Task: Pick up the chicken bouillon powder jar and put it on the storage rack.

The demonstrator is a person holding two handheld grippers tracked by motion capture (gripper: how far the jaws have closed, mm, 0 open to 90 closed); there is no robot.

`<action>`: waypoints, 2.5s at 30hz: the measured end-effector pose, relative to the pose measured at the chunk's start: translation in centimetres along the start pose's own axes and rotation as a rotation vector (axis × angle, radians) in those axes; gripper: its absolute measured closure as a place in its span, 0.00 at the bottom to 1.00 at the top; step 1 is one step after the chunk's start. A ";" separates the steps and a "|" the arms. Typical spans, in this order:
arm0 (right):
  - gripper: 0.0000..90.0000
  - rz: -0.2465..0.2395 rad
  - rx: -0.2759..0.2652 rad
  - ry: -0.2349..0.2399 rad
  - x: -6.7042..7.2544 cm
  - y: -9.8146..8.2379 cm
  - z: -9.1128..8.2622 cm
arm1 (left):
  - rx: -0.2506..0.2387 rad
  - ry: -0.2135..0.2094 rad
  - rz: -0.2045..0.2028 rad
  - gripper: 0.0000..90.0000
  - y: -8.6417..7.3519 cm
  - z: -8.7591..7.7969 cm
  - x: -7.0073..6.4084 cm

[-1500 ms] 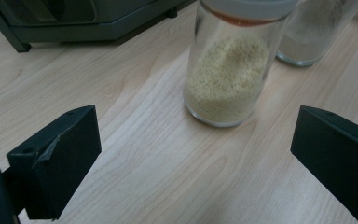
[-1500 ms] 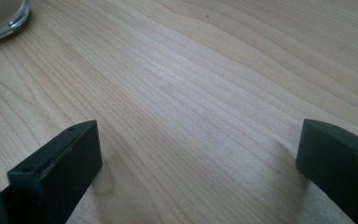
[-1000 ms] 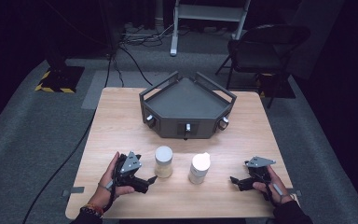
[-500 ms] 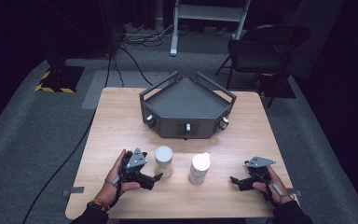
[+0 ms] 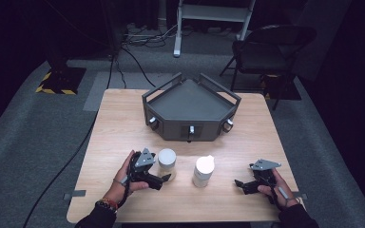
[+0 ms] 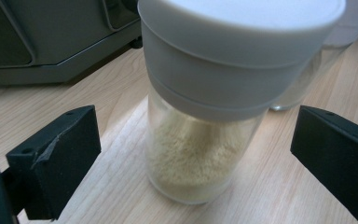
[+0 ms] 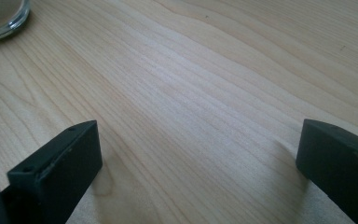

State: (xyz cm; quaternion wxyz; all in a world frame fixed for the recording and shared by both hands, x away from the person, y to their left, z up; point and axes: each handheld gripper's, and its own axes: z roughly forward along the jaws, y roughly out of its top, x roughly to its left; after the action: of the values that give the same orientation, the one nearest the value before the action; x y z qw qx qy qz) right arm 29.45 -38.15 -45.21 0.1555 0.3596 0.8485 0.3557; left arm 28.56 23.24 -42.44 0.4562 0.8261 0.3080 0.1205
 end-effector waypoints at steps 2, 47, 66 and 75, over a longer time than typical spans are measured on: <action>0.00 0.000 0.000 0.000 0.0 0.0 0.0 | -0.003 -0.009 -0.018 0.01 0.0 0.4 0.2; 0.00 -0.003 -0.001 0.002 -0.1 0.0 0.0 | -0.081 0.072 -0.014 0.38 1.0 0.7 -1.9; 0.00 -0.003 -0.001 0.002 -0.1 0.0 0.0 | -0.083 0.123 -0.015 0.38 3.1 0.8 -2.7; 0.00 -0.003 -0.001 0.002 -0.1 0.0 0.0 | -0.103 0.127 -0.025 0.38 4.4 0.6 -2.5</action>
State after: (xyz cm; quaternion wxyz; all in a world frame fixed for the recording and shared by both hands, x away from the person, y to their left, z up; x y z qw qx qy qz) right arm 29.52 -38.18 -45.22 0.1554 0.3578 0.8491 0.3561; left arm 28.61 19.55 -38.85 0.4793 0.7883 0.3398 0.1828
